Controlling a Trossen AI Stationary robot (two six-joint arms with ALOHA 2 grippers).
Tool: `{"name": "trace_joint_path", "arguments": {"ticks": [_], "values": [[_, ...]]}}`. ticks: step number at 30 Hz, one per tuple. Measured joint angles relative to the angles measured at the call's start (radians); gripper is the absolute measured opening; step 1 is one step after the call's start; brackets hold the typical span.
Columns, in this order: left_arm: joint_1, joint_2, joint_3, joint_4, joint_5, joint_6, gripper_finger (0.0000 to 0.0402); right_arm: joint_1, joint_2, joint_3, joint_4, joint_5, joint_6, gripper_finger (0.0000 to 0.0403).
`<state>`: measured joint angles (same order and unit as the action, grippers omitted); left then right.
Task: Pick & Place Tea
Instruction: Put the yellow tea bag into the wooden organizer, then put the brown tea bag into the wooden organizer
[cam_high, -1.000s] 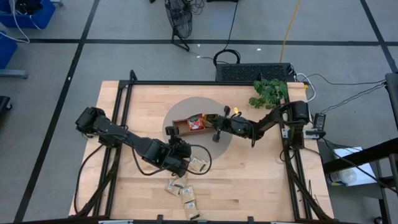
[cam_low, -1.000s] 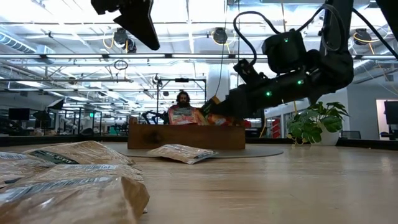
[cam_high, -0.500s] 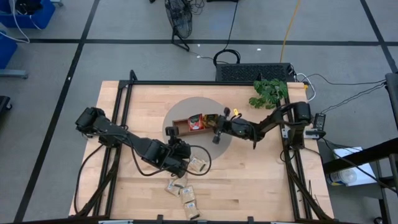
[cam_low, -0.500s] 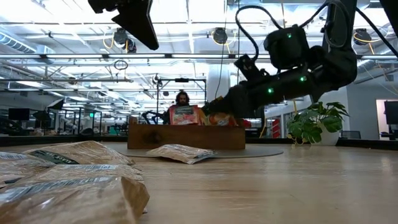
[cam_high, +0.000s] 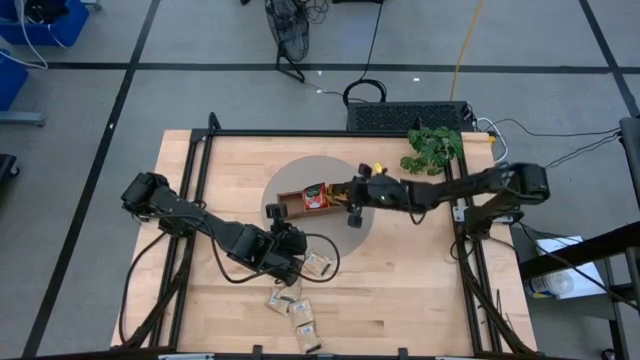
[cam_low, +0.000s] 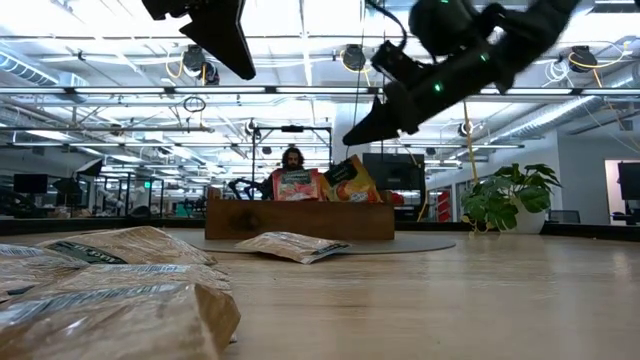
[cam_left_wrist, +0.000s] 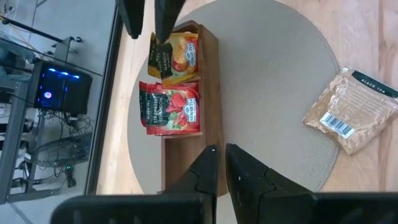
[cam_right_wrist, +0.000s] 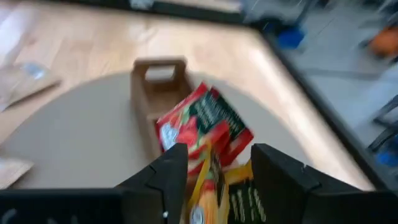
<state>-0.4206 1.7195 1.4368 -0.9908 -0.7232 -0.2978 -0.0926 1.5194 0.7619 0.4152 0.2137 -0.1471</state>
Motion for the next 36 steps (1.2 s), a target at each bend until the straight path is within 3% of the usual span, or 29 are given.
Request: {"name": "trace_joint_path", "arguments": {"ticks": [5,8,14,26,36], "values": [[0.000,0.000,0.000,0.000,0.000,0.002,0.0037,-0.013,0.004,0.130,-0.258,-0.136,-0.003,0.0150],[0.000,0.000,-0.002,0.002,-0.001,0.000,0.0037,-0.022,0.037,0.171,-0.327,-0.137,-0.022,0.0145],[0.000,0.000,-0.043,0.001,0.000,-0.029,0.0037,-0.059,0.075,0.178,-0.310,-0.133,-0.053,0.0142],[0.000,0.001,-0.085,0.001,0.004,-0.105,0.0037,-0.057,0.025,0.179,-0.357,-0.136,-0.012,0.0140],[0.005,0.001,-0.193,0.055,0.164,-0.176,0.0037,0.035,0.025,0.121,-0.386,-0.145,0.083,0.0139]]}}
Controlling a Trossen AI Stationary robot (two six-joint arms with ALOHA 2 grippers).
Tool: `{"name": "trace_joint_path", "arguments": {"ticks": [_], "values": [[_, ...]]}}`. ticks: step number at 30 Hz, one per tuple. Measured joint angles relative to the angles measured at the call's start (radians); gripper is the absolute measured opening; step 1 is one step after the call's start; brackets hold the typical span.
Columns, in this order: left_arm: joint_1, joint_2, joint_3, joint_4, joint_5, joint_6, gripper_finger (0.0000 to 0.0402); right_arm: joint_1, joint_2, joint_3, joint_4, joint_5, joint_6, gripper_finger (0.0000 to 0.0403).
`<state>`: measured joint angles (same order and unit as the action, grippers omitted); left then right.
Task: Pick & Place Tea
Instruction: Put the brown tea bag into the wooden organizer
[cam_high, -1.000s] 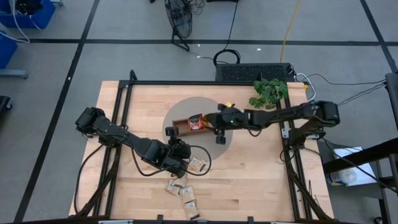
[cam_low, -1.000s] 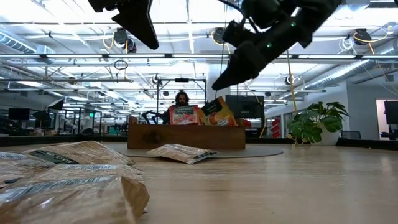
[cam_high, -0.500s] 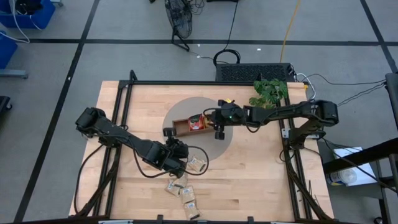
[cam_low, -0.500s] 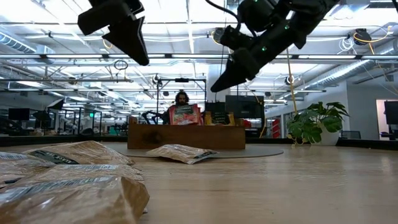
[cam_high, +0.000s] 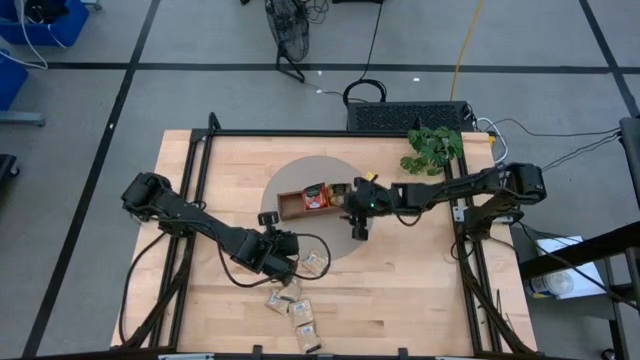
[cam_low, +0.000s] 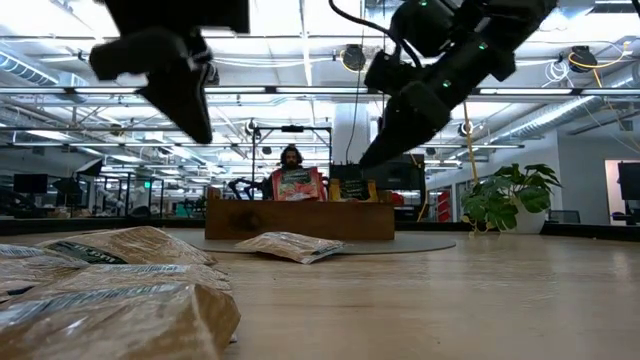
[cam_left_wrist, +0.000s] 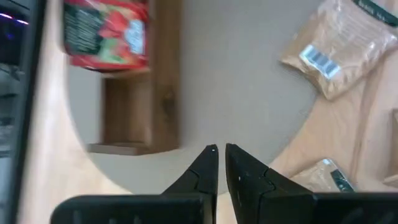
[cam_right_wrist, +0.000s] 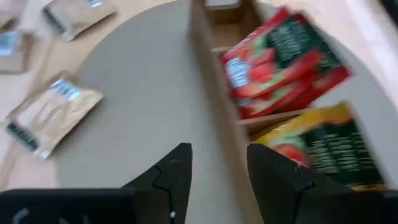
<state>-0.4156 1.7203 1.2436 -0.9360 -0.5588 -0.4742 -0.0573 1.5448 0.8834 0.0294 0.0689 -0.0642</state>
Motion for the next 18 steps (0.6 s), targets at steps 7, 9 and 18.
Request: {"name": "trace_joint_path", "arguments": {"ticks": [7,9,18], "values": [[0.021,0.000,-0.098,0.078,0.019,0.027,0.0037,0.129,0.025,-0.129,0.324,-0.204,-0.046,0.0138],[0.031,0.000,-0.107,0.077,0.019,0.023,0.0037,0.181,0.051,-0.155,0.421,-0.180,-0.097,0.0139],[0.075,0.000,-0.107,0.283,0.104,0.089,0.0037,0.330,0.261,-0.160,0.632,-0.005,-0.340,0.0163]]}}
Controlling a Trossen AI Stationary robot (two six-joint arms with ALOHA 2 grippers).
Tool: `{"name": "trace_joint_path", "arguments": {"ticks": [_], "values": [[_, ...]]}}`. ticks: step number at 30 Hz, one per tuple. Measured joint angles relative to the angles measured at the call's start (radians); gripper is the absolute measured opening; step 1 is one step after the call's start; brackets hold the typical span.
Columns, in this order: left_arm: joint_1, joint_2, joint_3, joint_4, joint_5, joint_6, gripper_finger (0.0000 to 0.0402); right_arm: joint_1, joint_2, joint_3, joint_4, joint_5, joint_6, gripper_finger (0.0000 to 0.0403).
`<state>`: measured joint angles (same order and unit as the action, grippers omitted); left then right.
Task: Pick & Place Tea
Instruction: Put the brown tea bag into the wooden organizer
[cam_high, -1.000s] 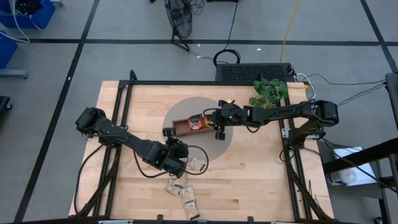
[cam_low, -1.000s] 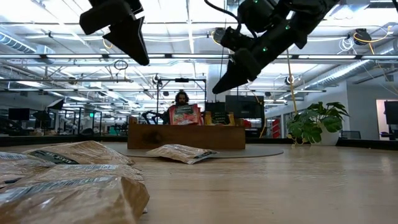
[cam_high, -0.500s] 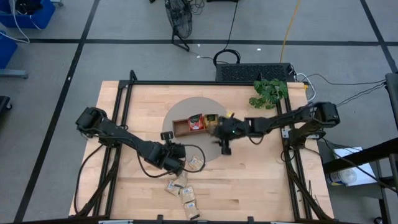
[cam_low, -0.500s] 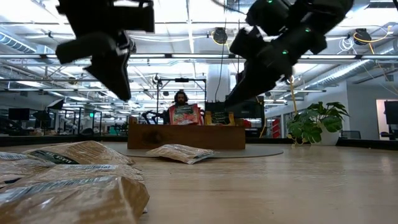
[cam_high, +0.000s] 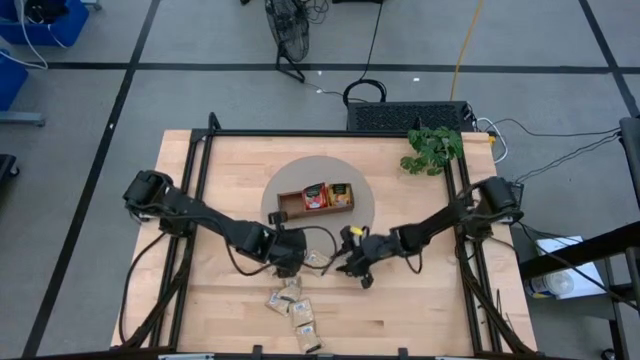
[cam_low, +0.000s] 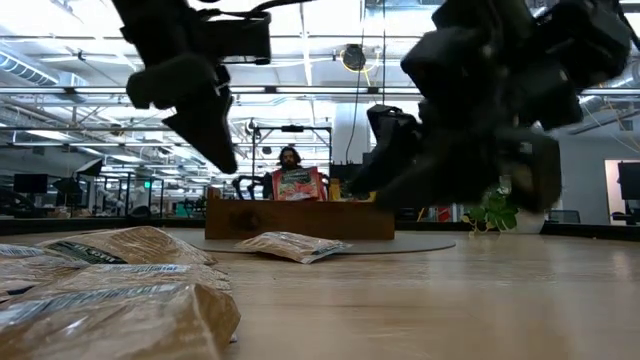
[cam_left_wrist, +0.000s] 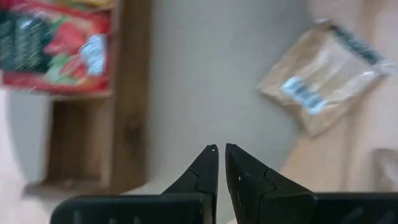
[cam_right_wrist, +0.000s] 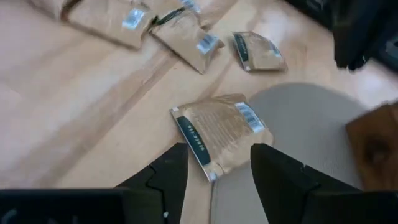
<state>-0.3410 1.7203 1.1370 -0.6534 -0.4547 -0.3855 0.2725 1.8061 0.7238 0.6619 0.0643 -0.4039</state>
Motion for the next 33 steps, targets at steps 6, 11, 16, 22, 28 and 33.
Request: {"name": "trace_joint_path", "arguments": {"ticks": [6,11,16,22,28,33], "values": [[0.006,0.000,0.000,0.048,0.061,0.062,0.0037,0.040,0.126,0.072,-0.014,0.146,-0.182,0.0173],[0.005,0.000,0.000,0.056,0.066,0.042,0.0037,0.045,0.151,0.158,-0.162,0.169,-0.230,0.0170],[0.006,0.000,0.000,0.055,0.076,0.013,0.0037,0.045,0.146,0.247,-0.342,0.244,-0.275,0.0167],[0.005,0.000,0.000,0.065,0.149,0.008,0.0037,0.045,0.143,0.315,-0.450,0.338,-0.325,0.0167],[0.006,0.000,0.000,0.082,0.149,0.010,0.0037,0.044,0.143,0.316,-0.402,0.369,-0.377,0.0167],[0.006,0.000,0.000,0.084,0.147,0.010,0.0037,0.048,0.143,0.317,-0.280,0.437,-0.412,0.0167]]}}
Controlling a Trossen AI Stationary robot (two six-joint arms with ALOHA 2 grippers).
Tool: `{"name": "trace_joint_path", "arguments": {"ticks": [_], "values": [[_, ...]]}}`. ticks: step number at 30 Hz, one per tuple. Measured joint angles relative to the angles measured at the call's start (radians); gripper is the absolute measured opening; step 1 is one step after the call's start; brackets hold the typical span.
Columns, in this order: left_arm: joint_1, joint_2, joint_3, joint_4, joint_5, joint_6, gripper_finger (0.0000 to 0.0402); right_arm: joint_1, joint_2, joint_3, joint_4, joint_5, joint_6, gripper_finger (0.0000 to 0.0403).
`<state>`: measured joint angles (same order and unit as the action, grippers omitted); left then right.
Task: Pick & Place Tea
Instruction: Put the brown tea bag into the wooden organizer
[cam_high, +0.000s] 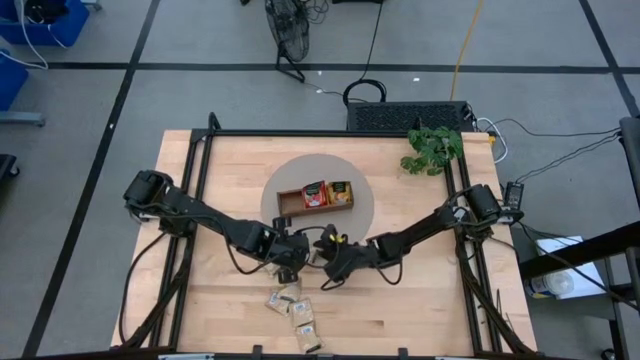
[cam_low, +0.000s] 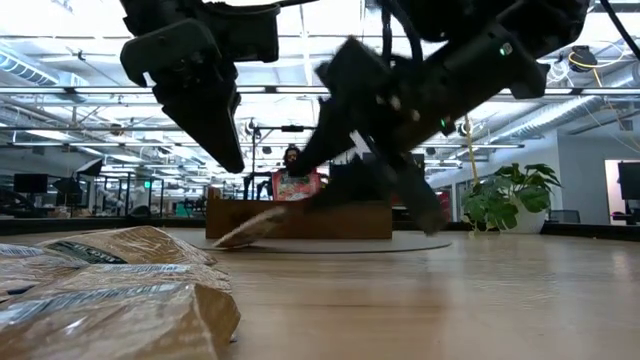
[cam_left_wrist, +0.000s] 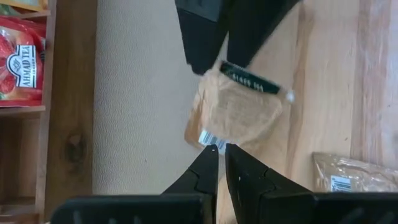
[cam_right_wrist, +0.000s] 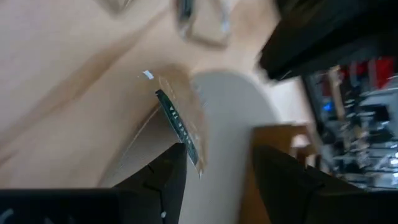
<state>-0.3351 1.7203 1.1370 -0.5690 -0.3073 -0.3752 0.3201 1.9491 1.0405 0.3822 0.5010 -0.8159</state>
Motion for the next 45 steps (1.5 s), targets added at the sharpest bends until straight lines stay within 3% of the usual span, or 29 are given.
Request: {"name": "trace_joint_path", "arguments": {"ticks": [10,14,20,26,30,39,45], "values": [[0.000,0.000,0.000,0.006,-0.005,-0.016,0.0037,-0.026,-0.001,0.001,0.212,-0.004,-0.077,0.0167],[-0.002,0.000,0.000,0.003,-0.001,-0.023,0.0037,-0.039,-0.001,0.001,0.171,-0.006,-0.024,0.0167],[-0.025,0.015,0.001,0.029,0.102,0.032,0.0038,-0.022,-0.002,0.001,0.022,-0.027,0.131,0.0167],[0.038,0.015,0.002,0.026,0.196,-0.308,0.0043,0.025,-0.034,0.000,-0.064,0.083,0.341,0.0167],[0.062,0.022,0.002,-0.010,0.209,-0.338,0.0078,0.050,-0.057,0.000,-0.080,0.071,0.438,0.0167],[0.106,0.100,0.001,0.054,0.310,-0.326,0.0201,0.070,-0.060,-0.018,-0.060,0.072,0.476,0.0167],[0.108,0.157,0.001,0.050,0.308,-0.341,0.0231,0.074,-0.060,-0.018,-0.074,0.072,0.509,0.0167]]}}
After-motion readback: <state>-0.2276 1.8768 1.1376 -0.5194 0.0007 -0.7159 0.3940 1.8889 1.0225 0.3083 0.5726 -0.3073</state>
